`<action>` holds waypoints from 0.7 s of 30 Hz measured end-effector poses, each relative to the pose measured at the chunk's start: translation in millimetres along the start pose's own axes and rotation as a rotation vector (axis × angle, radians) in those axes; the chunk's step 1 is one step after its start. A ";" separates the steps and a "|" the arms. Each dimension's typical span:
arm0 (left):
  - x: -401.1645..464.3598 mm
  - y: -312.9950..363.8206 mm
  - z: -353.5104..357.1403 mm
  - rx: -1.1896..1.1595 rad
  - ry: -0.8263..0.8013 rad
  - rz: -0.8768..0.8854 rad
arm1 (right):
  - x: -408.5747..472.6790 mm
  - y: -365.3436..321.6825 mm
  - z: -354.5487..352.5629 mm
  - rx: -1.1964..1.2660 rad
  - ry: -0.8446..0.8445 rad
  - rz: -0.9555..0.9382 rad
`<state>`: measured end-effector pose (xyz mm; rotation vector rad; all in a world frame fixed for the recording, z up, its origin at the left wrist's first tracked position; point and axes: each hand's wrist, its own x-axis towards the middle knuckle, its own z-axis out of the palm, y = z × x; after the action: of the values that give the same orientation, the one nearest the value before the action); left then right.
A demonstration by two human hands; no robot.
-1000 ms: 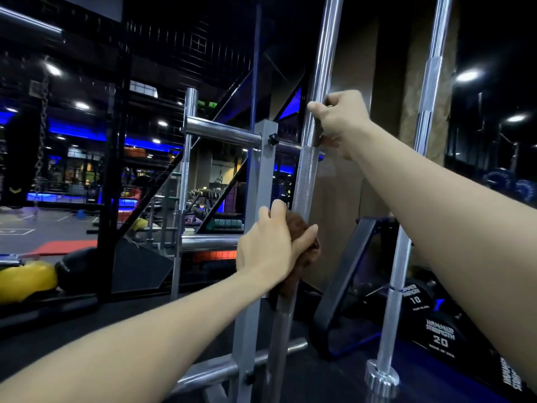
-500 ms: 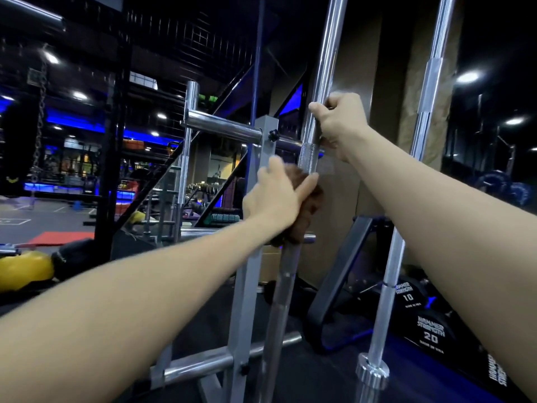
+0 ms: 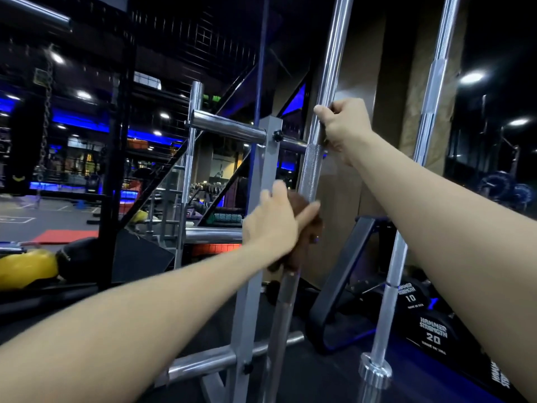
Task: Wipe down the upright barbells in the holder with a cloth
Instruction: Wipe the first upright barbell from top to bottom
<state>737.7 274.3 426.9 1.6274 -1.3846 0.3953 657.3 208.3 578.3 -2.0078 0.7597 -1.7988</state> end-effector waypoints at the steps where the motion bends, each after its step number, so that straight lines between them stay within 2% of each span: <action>1: 11.4 9.1 -3.0 -0.016 0.042 0.000 | 0.5 1.0 0.1 0.004 0.005 -0.009; 3: 15.7 17.0 -0.5 0.020 0.115 0.017 | 2.6 4.8 0.1 0.008 0.003 -0.017; 5: -5.8 4.4 12.2 0.092 0.123 0.024 | 2.1 7.9 -0.1 0.027 -0.005 -0.016; 9: -64.5 -28.6 37.0 0.218 -0.061 -0.030 | -7.2 7.4 0.3 0.058 -0.007 0.006; 12: -67.8 -31.3 33.8 0.266 -0.111 -0.035 | -16.4 14.0 3.0 0.074 -0.041 0.037; 14: -54.7 -25.5 27.4 0.236 -0.088 -0.011 | -23.4 21.5 2.1 0.161 -0.102 0.061; 17: -19.3 -7.5 13.7 0.070 -0.003 -0.016 | -33.3 30.1 -0.9 0.325 -0.161 0.109; 21: -11.2 -1.2 16.9 0.076 0.072 0.018 | -33.7 36.2 -6.1 0.525 -0.243 0.209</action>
<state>730.0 267.4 409.4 1.6471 -1.3451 0.5184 643.6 199.9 531.2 -1.6828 0.3569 -1.4156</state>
